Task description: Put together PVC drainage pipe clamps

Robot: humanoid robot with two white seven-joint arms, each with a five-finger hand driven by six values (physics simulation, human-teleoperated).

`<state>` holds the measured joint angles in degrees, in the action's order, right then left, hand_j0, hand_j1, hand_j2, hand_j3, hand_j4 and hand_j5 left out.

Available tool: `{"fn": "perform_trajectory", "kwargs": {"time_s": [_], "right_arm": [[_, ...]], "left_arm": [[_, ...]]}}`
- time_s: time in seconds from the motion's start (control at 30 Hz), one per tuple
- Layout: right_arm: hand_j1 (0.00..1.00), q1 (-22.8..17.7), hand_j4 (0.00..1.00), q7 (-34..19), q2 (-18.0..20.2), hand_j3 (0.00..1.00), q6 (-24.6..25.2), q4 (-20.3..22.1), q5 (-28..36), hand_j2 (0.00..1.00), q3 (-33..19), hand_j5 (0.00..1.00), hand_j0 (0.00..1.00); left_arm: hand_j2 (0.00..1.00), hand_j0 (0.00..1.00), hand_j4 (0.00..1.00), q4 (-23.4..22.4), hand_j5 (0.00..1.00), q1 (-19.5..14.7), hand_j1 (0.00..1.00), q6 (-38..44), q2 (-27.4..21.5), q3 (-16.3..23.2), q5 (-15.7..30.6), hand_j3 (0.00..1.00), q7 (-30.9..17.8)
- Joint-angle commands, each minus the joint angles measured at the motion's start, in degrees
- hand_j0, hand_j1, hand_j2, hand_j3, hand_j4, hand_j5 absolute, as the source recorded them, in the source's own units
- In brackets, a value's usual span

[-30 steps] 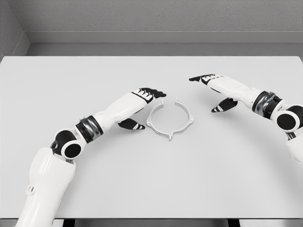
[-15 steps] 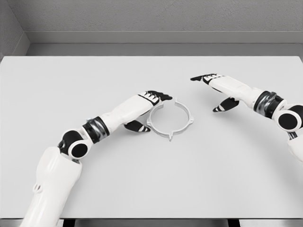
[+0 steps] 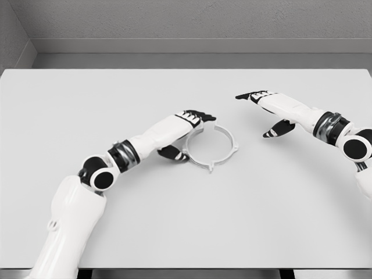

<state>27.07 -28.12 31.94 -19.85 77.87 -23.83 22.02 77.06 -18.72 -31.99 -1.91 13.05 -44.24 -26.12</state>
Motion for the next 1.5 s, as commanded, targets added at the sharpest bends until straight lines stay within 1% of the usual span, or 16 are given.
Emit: {"fn": "perform_trajectory", "kwargs": {"time_s": [0.0, 0.3, 0.37, 0.43, 0.57, 0.67, 1.47], "right_arm": [[1.0, 0.0, 1.0, -0.09, 0.05, 1.0, 0.08, 0.0, 0.28, 1.0, -0.04, 1.0, 1.0], [1.0, -0.09, 1.0, 0.08, 0.05, 1.0, 0.08, 0.09, 0.28, 1.0, 0.04, 1.0, 1.0], [1.0, -0.09, 1.0, 0.08, 0.05, 1.0, 0.08, 0.09, 0.28, 1.0, 0.04, 1.0, 1.0], [1.0, -0.18, 1.0, 0.08, 0.05, 1.0, 0.08, 0.79, 0.28, 1.0, 0.04, 1.0, 1.0], [1.0, -0.18, 1.0, 0.08, 0.05, 1.0, 0.08, 0.79, 0.28, 1.0, 0.04, 1.0, 1.0], [1.0, -0.18, 1.0, 0.08, 0.05, 1.0, 0.08, 0.79, 0.28, 1.0, 0.04, 1.0, 1.0], [1.0, -0.18, 1.0, 0.08, 0.14, 1.0, 0.08, 0.79, 0.28, 1.0, -0.04, 1.0, 1.0]], "left_arm": [[1.0, 1.0, 1.0, -0.51, 1.0, 0.0, 1.0, 0.17, 0.32, 0.05, 0.39, 1.0, 0.01], [1.0, 1.0, 1.0, -0.86, 1.0, -0.62, 1.0, 0.17, 1.55, 0.14, 0.3, 1.0, 0.01], [1.0, 1.0, 1.0, -1.83, 1.0, -1.14, 1.0, 0.09, 1.55, 0.05, 0.3, 1.0, 0.01], [1.0, 1.0, 1.0, -1.83, 1.0, -1.23, 1.0, 0.09, 1.55, 0.05, 0.3, 1.0, 0.01], [1.0, 1.0, 1.0, -2.0, 1.0, -1.49, 1.0, 0.17, 1.91, 0.05, 0.3, 1.0, 0.01], [1.0, 1.0, 1.0, -3.06, 1.0, -2.11, 1.0, 0.09, 1.91, 0.05, 0.3, 1.0, 0.01], [1.0, 1.0, 1.0, -3.06, 1.0, -2.81, 1.0, 0.09, 1.91, 0.05, 0.3, 1.0, 0.01]]}}
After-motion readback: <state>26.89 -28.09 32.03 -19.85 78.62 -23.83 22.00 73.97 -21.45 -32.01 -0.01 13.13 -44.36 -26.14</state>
